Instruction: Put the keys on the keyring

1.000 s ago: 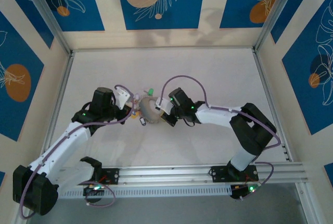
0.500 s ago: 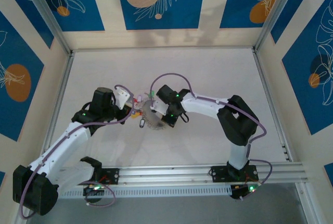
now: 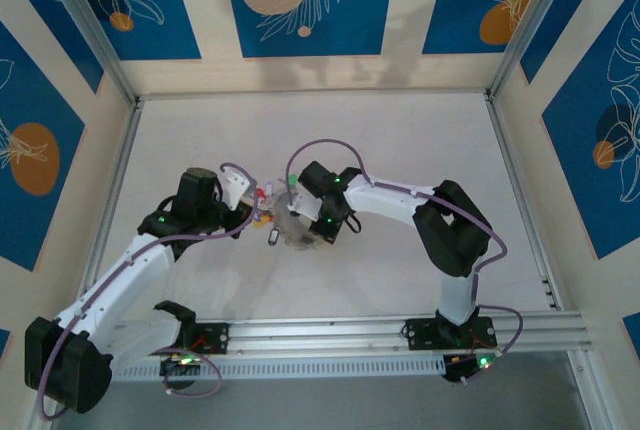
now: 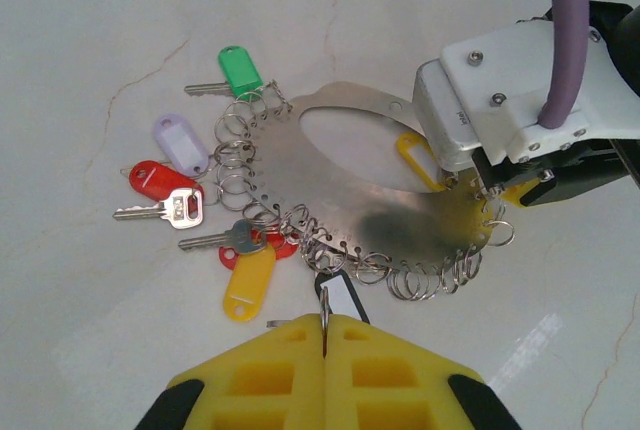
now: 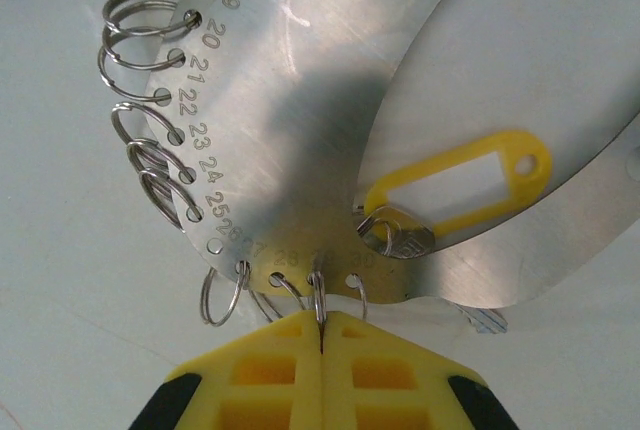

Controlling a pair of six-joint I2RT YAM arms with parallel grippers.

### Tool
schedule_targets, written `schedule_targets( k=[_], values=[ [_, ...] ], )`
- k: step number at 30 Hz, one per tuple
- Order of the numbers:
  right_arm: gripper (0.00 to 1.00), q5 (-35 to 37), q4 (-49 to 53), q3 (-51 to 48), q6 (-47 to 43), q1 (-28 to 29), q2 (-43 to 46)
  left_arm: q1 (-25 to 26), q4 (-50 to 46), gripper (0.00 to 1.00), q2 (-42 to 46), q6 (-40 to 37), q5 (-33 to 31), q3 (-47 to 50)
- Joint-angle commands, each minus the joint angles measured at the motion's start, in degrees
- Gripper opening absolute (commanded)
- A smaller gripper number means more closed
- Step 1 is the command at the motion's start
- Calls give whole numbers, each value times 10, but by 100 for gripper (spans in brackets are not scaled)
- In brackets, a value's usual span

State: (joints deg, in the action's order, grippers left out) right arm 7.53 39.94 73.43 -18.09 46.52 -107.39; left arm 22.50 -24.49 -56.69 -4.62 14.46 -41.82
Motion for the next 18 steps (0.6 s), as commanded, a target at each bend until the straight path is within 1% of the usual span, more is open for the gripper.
schedule_targets(
  k=[1, 6, 8, 11, 14, 18],
  values=[
    [0, 11, 33, 10, -16, 7, -25, -2, -1, 0, -2, -3, 1, 6],
    [0, 63, 84, 39, -29, 15, -48, -2, 1, 0, -5, -4, 1, 5],
    [0, 71, 89, 43, -32, 16, -50, -1, 1, 0, -6, -4, 0, 4],
    [6, 49, 60, 29, -30, 16, -34, -1, 2, 0, -8, -3, 0, 4],
    [15, 30, 26, 9, -22, 15, -11, -1, 2, 0, -8, -3, 0, 4],
    [23, 0, -23, -28, -19, 5, 19, -1, 2, 0, -9, -3, 1, 4]
  ],
)
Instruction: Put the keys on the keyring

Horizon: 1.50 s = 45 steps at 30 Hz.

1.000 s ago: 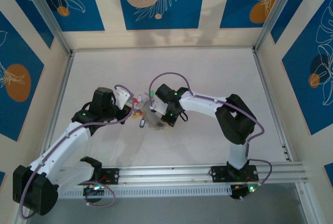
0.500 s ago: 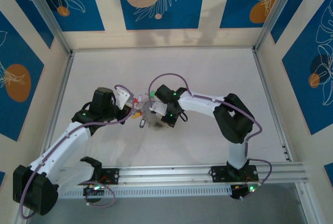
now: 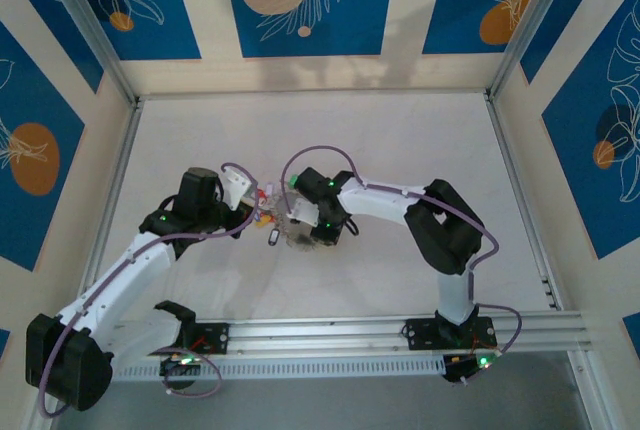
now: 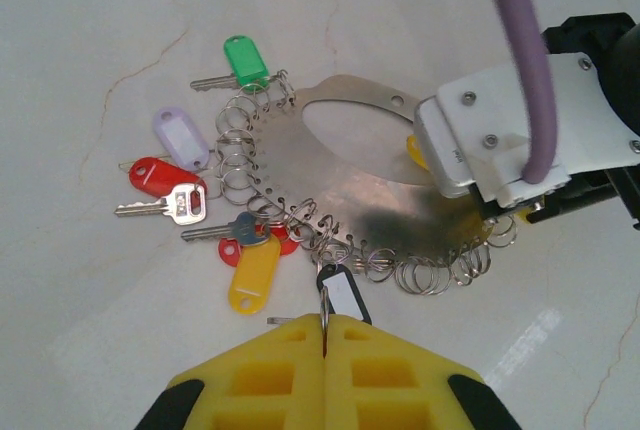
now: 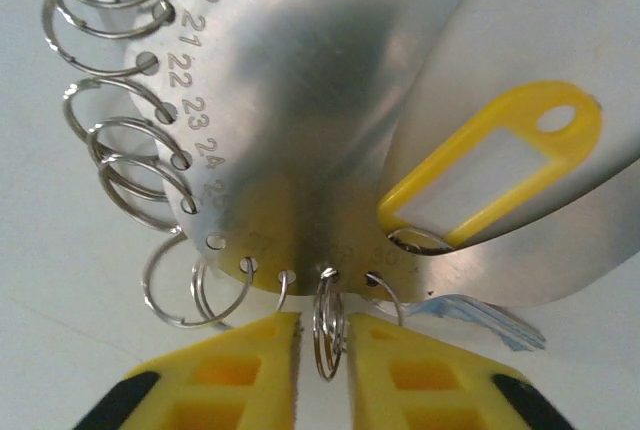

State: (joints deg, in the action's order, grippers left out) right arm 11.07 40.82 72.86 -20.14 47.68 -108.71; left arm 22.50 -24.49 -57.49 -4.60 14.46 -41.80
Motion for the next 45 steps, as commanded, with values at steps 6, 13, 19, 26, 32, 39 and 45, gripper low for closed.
schedule_targets(
  k=[6, 13, 19, 26, 32, 39, 45],
  values=[
    [26, -81, -114, -96, 1, -27, 99, -1, 2, 0, 0, -1, 1, 4],
    [25, -143, -293, -254, -41, -51, 217, -2, 1, 0, 0, -1, -1, 4],
    [25, -125, -351, -312, -53, -43, 267, -1, 1, 0, 0, -2, -3, 5],
    [31, -143, -432, -421, -270, -40, 314, -2, 7, 0, 11, 4, -1, 9],
    [34, -210, -600, -466, -317, -86, 261, -1, 6, 0, 13, 2, -9, 7],
    [34, -219, -605, -428, -336, -95, 206, -1, 3, 0, 19, -4, -20, 9],
    [32, -221, -577, -394, -334, -93, 182, -2, 4, 0, 13, -5, -17, 7]
  ],
)
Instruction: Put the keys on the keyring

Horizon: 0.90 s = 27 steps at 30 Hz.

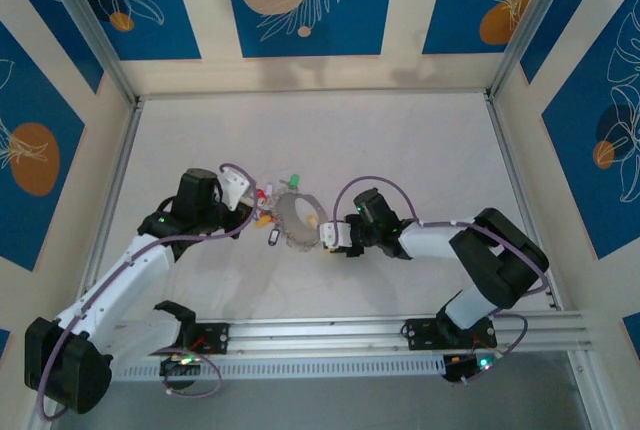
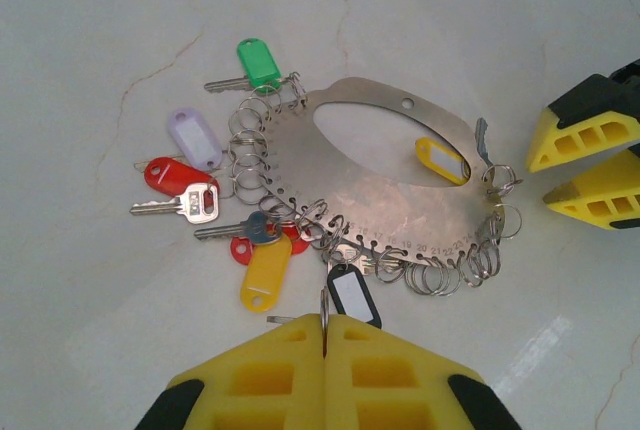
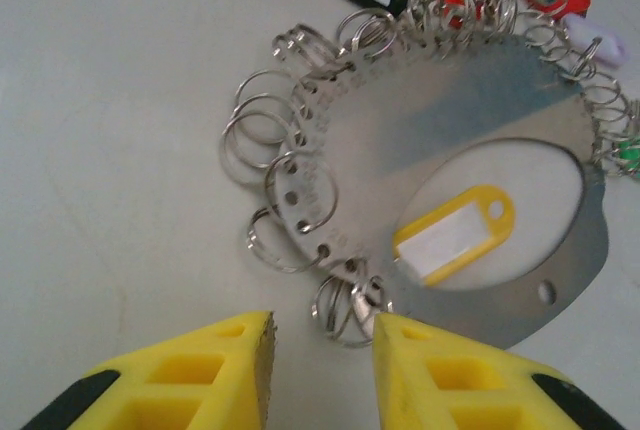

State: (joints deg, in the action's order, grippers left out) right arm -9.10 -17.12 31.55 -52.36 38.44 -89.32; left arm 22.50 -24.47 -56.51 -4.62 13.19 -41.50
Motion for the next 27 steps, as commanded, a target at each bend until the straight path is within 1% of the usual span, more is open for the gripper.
schedule_targets(
  k=[1, 9, 12, 16, 20, 27],
  values=[
    [32, -16, 2, 22, -12, -1, -15, -2, 4, 0, 3, -6, -3, 4],
    [30, -7, 80, 69, -29, 1, -46, -1, 6, 0, 2, -5, 2, 4],
    [27, -3, 103, 86, -30, 1, -57, -1, 5, 0, 3, -4, 2, 4],
    [28, 0, 112, 90, -24, 1, -56, -2, 6, 0, 5, -3, 3, 4],
    [28, 1, 152, 96, -18, 1, -49, -1, 7, 0, 4, -3, 4, 4],
    [28, 1, 144, 74, -10, 0, -24, -2, 7, 0, 5, -4, 5, 4]
  ],
)
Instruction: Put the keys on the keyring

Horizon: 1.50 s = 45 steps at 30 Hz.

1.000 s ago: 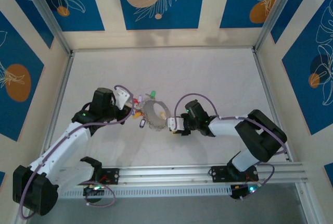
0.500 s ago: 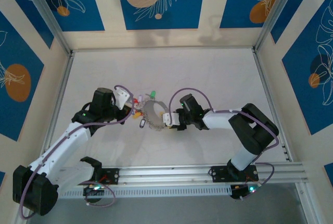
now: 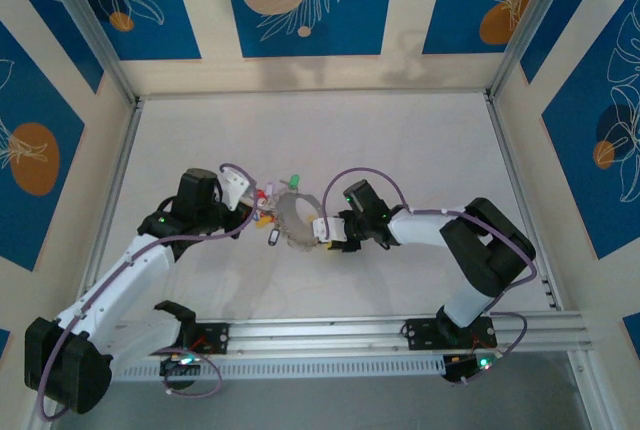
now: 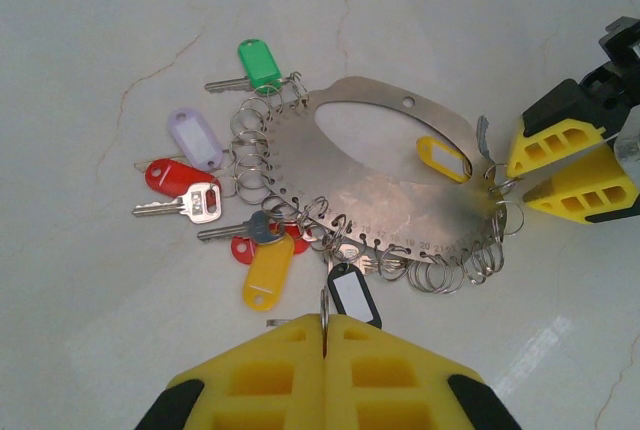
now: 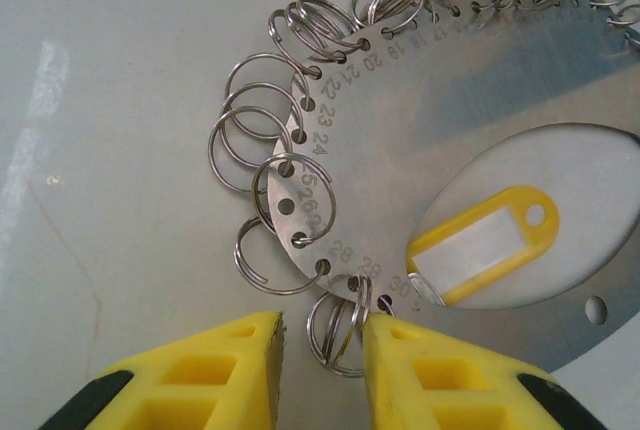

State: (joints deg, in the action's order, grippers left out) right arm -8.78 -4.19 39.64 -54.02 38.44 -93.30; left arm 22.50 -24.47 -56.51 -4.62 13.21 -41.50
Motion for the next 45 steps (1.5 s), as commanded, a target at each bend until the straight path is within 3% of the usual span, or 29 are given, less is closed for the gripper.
schedule_targets(
  k=[1, 20, 32, 37, 45],
  values=[
    [28, 0, 16, -5, 8, 0, 14, -2, 7, 0, 5, -4, 5, 4],
    [24, 36, 23, 7, 29, 5, -16, -1, 7, 0, 5, -3, 5, 4],
    [17, 77, 51, 12, 103, 22, 0, -1, 8, 0, 7, -2, 5, 5],
    [21, 95, 62, 12, 120, 33, 5, -2, 7, 0, 9, -2, 6, 5],
    [18, 116, 42, 0, 136, 32, 12, -2, 10, 0, 10, -1, 7, 5]
  ],
)
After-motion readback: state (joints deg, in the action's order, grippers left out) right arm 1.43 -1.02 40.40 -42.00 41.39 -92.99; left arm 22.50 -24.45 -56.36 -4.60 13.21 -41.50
